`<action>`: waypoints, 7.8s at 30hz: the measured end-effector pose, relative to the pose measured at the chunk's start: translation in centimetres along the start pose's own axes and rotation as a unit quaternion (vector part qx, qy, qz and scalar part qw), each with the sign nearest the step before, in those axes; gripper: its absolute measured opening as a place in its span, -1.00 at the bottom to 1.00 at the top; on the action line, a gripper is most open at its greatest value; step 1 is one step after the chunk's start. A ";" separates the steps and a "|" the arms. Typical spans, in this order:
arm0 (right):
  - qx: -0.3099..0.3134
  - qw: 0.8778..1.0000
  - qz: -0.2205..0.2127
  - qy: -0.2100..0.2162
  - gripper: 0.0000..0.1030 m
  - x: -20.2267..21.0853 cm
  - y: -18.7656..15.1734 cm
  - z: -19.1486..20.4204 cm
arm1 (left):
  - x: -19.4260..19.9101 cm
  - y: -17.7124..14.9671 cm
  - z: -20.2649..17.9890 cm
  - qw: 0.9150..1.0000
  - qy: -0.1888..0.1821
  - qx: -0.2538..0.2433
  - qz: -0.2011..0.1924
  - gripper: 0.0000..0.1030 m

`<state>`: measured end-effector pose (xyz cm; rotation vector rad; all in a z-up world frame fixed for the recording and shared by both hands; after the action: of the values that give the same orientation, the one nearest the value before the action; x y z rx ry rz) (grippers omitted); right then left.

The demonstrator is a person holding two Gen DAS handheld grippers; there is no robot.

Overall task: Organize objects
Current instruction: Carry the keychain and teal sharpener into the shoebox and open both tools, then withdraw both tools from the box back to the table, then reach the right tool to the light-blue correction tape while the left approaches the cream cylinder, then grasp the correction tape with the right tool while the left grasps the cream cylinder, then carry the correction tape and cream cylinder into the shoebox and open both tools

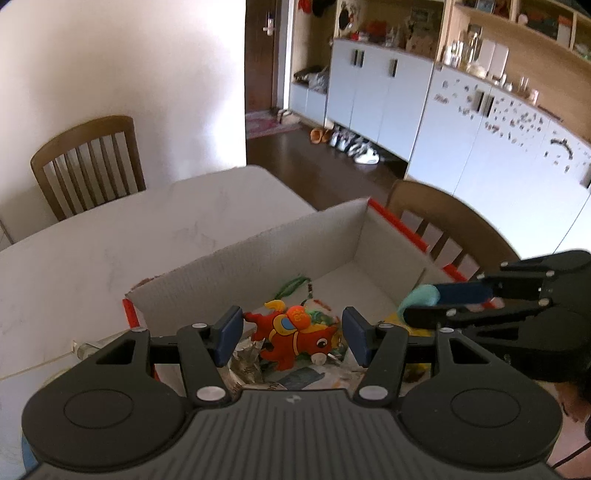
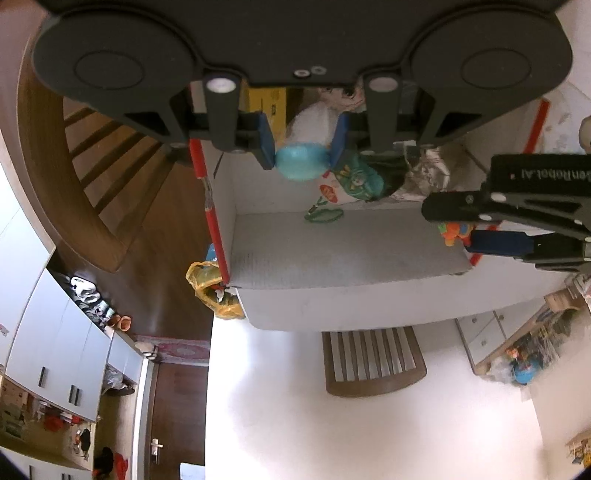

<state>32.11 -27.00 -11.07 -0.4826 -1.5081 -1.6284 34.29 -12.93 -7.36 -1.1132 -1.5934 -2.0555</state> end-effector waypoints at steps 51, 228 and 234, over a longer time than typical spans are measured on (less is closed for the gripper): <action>0.028 0.998 -0.024 0.049 -0.08 6.4 0.1 2.3 | 3.7 -2.8 -0.9 0.999 0.001 0.017 -0.035 0.30; -0.051 0.996 -0.010 0.068 0.06 5.1 -2.0 16.1 | 13.1 -11.1 9.1 0.996 0.047 0.048 -0.065 -0.70; -0.063 0.996 -0.018 0.067 0.06 5.6 -1.8 12.4 | 12.4 -8.7 6.0 0.996 0.047 0.036 -0.068 -0.70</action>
<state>24.35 -17.20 -5.43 -0.4083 -1.3263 -1.7558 22.83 -1.92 -3.76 -0.8928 -1.7258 -2.0830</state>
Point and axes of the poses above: each gripper's, at about its wrist camera, not at the fingertips, and x roughly against the way its jaws point, z to its left, y to its top, the point moved 2 cm from there along -x, roughly the way its jaws point, and after that the axes turned 10 degrees about -x, right-handed, at the moved point
